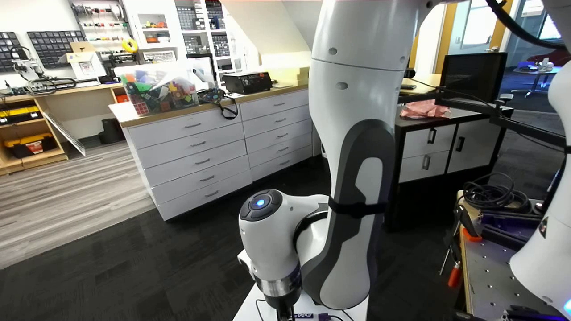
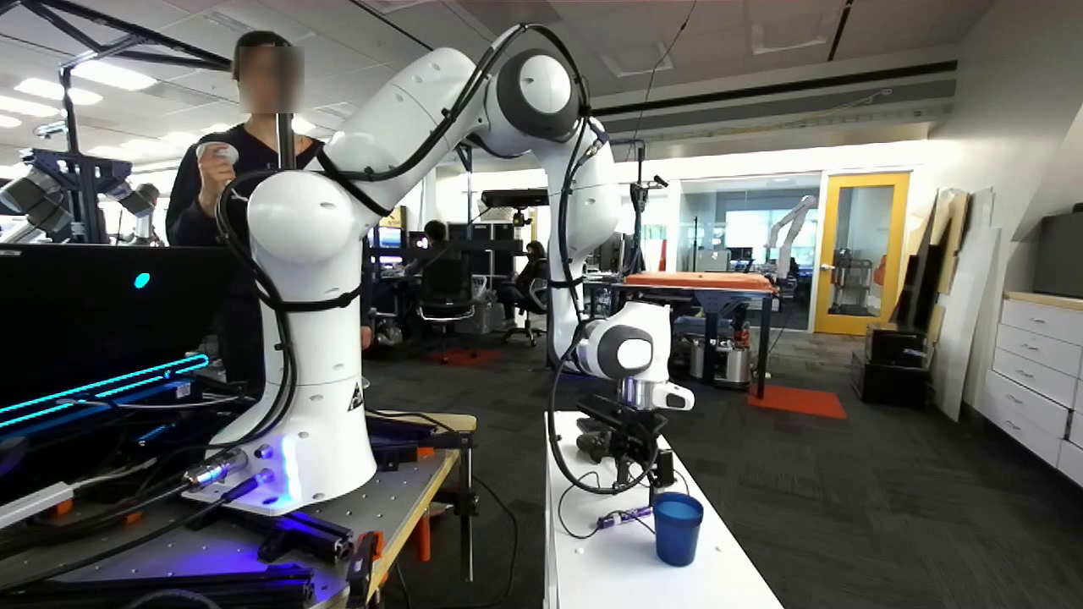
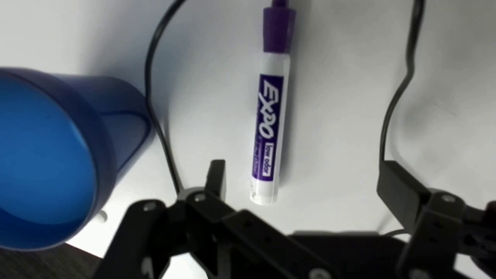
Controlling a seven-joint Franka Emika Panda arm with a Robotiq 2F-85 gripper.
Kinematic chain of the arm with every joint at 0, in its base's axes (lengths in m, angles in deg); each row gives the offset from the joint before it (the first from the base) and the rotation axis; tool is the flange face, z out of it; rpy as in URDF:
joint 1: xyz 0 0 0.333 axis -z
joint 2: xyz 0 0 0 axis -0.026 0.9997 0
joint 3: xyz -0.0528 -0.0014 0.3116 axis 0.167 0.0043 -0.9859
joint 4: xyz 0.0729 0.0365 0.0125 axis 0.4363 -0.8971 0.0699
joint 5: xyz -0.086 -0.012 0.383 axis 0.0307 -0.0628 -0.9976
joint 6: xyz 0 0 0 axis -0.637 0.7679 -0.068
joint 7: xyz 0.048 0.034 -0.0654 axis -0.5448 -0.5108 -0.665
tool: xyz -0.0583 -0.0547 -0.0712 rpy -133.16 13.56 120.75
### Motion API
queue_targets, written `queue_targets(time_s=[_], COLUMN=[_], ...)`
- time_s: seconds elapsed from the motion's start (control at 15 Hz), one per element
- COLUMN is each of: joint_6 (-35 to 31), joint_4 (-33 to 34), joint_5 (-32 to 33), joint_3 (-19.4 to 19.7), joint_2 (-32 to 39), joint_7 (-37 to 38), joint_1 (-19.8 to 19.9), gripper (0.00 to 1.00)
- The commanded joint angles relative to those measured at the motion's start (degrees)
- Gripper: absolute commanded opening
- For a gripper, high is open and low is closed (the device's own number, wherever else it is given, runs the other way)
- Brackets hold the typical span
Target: Pick up the marker and put it in the cup
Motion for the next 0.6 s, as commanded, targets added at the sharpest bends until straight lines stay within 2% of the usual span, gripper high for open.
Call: queue_targets(time_s=[0.0, 0.53], joint_6=[-1.3, -1.1], joint_4=[-0.7, 0.0], joint_5=[0.4, 0.0], joint_3=[1.9, 1.4], joint_2=[0.1, 2.2], joint_7=[2.5, 1.8], joint_1=[-2.1, -0.7], gripper=[1.0, 1.0])
